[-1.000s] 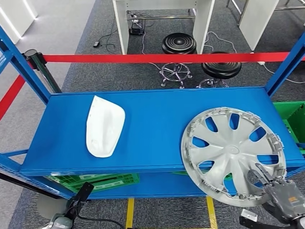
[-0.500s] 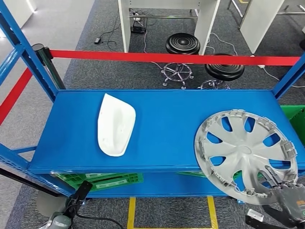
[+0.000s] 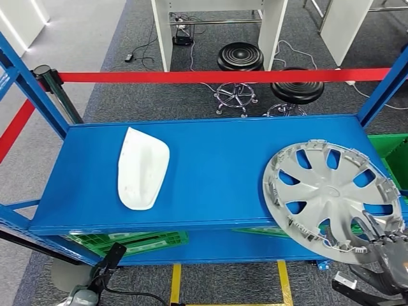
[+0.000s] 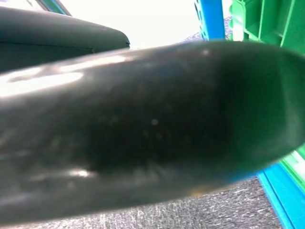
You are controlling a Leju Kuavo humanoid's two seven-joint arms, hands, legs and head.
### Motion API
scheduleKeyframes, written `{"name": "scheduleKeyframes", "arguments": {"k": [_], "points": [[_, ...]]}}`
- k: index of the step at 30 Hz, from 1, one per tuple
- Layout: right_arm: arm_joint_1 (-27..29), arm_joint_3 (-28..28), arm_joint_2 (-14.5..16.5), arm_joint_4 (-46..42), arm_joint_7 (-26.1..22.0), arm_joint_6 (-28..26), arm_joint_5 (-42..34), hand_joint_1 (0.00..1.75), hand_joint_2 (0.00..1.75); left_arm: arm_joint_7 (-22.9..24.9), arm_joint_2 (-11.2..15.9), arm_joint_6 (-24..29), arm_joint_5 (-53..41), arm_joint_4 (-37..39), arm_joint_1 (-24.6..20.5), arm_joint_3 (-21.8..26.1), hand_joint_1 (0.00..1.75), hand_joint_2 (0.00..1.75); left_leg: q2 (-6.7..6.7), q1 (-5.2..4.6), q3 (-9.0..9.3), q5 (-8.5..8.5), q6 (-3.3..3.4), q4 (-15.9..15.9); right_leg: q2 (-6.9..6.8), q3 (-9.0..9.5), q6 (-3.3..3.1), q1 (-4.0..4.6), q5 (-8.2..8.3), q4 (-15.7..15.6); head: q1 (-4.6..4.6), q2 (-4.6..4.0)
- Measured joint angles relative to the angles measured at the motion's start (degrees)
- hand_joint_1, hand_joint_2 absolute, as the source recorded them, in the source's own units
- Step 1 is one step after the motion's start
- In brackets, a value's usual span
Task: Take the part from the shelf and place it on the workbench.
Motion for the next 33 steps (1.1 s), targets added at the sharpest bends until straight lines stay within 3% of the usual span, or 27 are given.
{"name": "scheduleKeyframes", "arguments": {"k": [1, 3, 6, 8, 9, 11, 12, 13, 14, 15, 16, 18, 19, 23, 25, 27, 28, 29, 30, 33], "points": [[0.0, -0.2, 0.1, 0.0, 0.0, -0.1, 0.2, 0.00, 0.00, 0.0, 0.0, 0.0, 0.0, 0.0, 0.0, 0.0, 0.00, 0.00, 0.03, 0.06, 1.77, 2.17, 0.01, -3.9, 0.01, 0.06, 0.12, -0.03, -0.04, 0.0, -0.01, 0.00], [0.1, -0.7, 0.2, 0.0, 0.0, -0.6, 1.0, 0.00, 0.00, 0.0, 0.0, 0.0, 0.0, 0.0, -0.1, 0.0, 0.00, 0.00, -0.04, 0.11, 4.66, 4.31, 0.23, -10.4, 0.10, -0.11, 0.67, 0.12, -0.14, 0.2, -0.03, 0.00], [0.2, -1.9, 0.5, 0.0, 0.0, -2.5, 3.2, 0.00, 0.00, 0.0, -0.1, 0.0, 0.1, 0.0, -0.1, 0.0, 0.00, 0.00, -0.14, 0.03, 5.15, 4.33, 1.22, -12.2, 0.20, -0.34, 1.66, 0.19, 0.09, -0.1, -0.04, 0.00], [0.3, -2.8, 0.7, 0.0, -0.1, -4.3, 5.1, 0.00, 0.00, 0.0, -0.2, 0.1, 0.1, 0.0, -0.1, 0.1, 0.00, 0.00, -0.13, 0.14, 5.18, 4.51, 1.99, -12.3, 0.12, -1.00, 2.16, 0.07, -0.83, 1.1, 0.07, 0.00], [0.3, -3.3, 0.8, 0.0, -0.1, -5.3, 6.1, 0.00, 0.00, 0.0, -0.2, 0.1, 0.1, 0.0, -0.2, 0.1, 0.00, 0.00, -0.12, 0.21, 5.20, 4.57, 2.32, -12.4, 0.07, -2.10, 2.34, 0.05, -2.18, 3.3, 0.14, 0.00], [0.3, -4.2, 1.2, 0.0, 0.0, -7.1, 8.2, 0.00, 0.00, 0.0, -0.2, 0.2, 0.1, 0.0, -0.2, 0.2, 0.00, 0.00, -0.11, 0.10, 5.20, 4.53, 2.71, -12.4, 0.01, -5.71, 2.56, 0.05, -5.83, 10.9, 0.29, 0.00], [0.3, -4.5, 1.3, 0.0, 0.1, -8.0, 9.3, 0.00, 0.00, 0.0, -0.3, 0.2, 0.1, 0.0, -0.1, 0.2, 0.00, 0.00, -0.11, 0.04, 5.21, 4.51, 2.76, -12.4, 0.01, -7.45, 2.60, 0.06, -7.01, 14.4, 0.27, 0.00], [0.3, -4.8, 1.5, 0.0, 0.1, -8.9, 10.3, 0.00, 0.00, 0.0, -0.3, 0.2, 0.1, 0.0, -0.1, 0.2, 0.00, 0.00, -0.12, 0.00, 5.25, 4.48, 2.80, -12.4, 0.01, -8.44, 2.60, 0.05, -7.17, 16.3, 0.28, 0.00], [0.3, -5.1, 1.7, 0.0, 0.2, -9.6, 11.0, 0.00, 0.00, 0.0, -0.3, 0.2, 0.1, 0.0, -0.1, 0.2, 0.00, 0.00, -0.13, -0.02, 5.34, 4.42, 2.80, -12.4, 0.01, -8.30, 2.56, 0.04, -6.16, 15.7, 0.28, 0.00], [0.3, -5.4, 1.8, 0.0, 0.3, -10.0, 11.3, 0.00, 0.00, 0.0, -0.4, 0.2, 0.1, 0.0, -0.1, 0.2, 0.00, 0.00, -0.15, -0.01, 5.48, 4.33, 2.76, -12.3, 0.00, -7.04, 2.51, 0.01, -4.27, 13.0, 0.28, 0.00], [0.3, -5.8, 1.9, 0.0, 0.3, -10.2, 11.5, 0.00, 0.00, 0.0, -0.4, 0.2, 0.1, 0.0, -0.1, 0.3, 0.00, 0.00, -0.17, -0.01, 5.63, 4.20, 2.64, -12.3, 0.00, -5.09, 2.49, -0.05, -2.20, 8.9, 0.29, 0.00], [0.0, -6.2, 2.0, 0.1, 0.3, -10.4, 11.6, 0.00, 0.00, 0.0, -0.4, 0.2, 0.1, 0.0, -0.2, 0.3, 0.00, 0.00, -0.22, -0.23, 5.66, 3.98, 2.15, -12.1, 0.08, -1.73, 2.35, -0.03, -0.13, 2.4, 0.23, 0.00], [-0.1, -6.4, 2.1, 0.1, 0.3, -10.5, 11.6, 0.00, 0.00, 0.0, -0.4, 0.2, 0.1, 0.0, -0.2, 0.3, 0.00, 0.00, -0.25, -0.34, 5.56, 3.98, 1.83, -12.1, 0.15, -1.07, 2.21, 0.01, -0.03, 1.1, 0.19, 0.00], [-0.1, -7.2, 2.5, 0.1, 0.2, -10.6, 12.1, 0.00, 0.00, 0.0, -0.4, 0.2, 0.2, 0.0, -0.2, 0.3, 0.00, 0.00, -0.23, -0.33, 5.09, 3.43, 0.70, -11.4, 0.26, -1.11, 0.90, 0.00, -0.02, 0.8, 0.01, 0.00], [0.0, -7.7, 2.6, 0.1, -0.2, -10.4, 12.2, 0.00, 0.00, 0.0, -0.5, 0.2, 0.2, 0.0, -0.2, 0.3, 0.00, 0.00, -0.15, -0.27, 2.97, 0.56, 0.16, -6.8, 0.19, -1.05, 0.31, -0.10, 0.03, 0.7, -0.15, 0.00], [0.1, -7.9, 2.8, 0.1, -0.5, -10.1, 11.8, 0.00, 0.00, 0.0, -0.5, 0.2, 0.3, 0.0, -0.2, 0.3, 0.00, 0.00, -0.12, -0.22, -0.63, -2.62, -0.07, 0.7, 0.11, -1.08, 0.02, -0.02, -0.01, 0.7, -0.22, 0.00], [0.2, -8.0, 3.0, 0.1, -0.5, -10.0, 11.6, 0.00, 0.00, 0.0, -0.5, 0.2, 0.3, 0.0, -0.1, 0.3, 0.00, 0.00, -0.12, -0.23, -1.83, -3.05, -0.04, 3.0, 0.10, -1.07, -0.04, 0.03, -0.04, 0.7, -0.24, 0.00], [0.3, -8.0, 3.2, 0.1, -0.5, -9.9, 11.5, 0.00, 0.00, 0.0, -0.5, 0.2, 0.3, 0.0, -0.1, 0.3, 0.00, 0.00, -0.12, -0.24, -2.24, -2.51, 0.07, 3.6, 0.10, -1.05, -0.07, 0.07, -0.05, 0.7, -0.24, 0.00], [0.3, -8.1, 3.4, 0.1, -0.6, -9.9, 11.4, 0.00, 0.00, 0.0, -0.5, 0.2, 0.3, 0.0, -0.1, 0.3, 0.00, 0.00, -0.12, -0.27, -1.51, -0.85, 0.29, 1.8, 0.12, -1.00, -0.08, 0.11, -0.07, 0.7, -0.23, 0.00], [0.4, -8.4, 3.7, 0.0, -0.8, -10.0, 11.5, 0.00, 0.00, 0.0, -0.4, 0.2, 0.3, 0.0, -0.2, 0.3, 0.00, 0.00, -0.11, -0.51, 3.47, 4.28, 1.22, -9.0, 0.18, -0.93, 0.15, 0.37, -0.18, 0.8, -0.19, 0.00]]}}
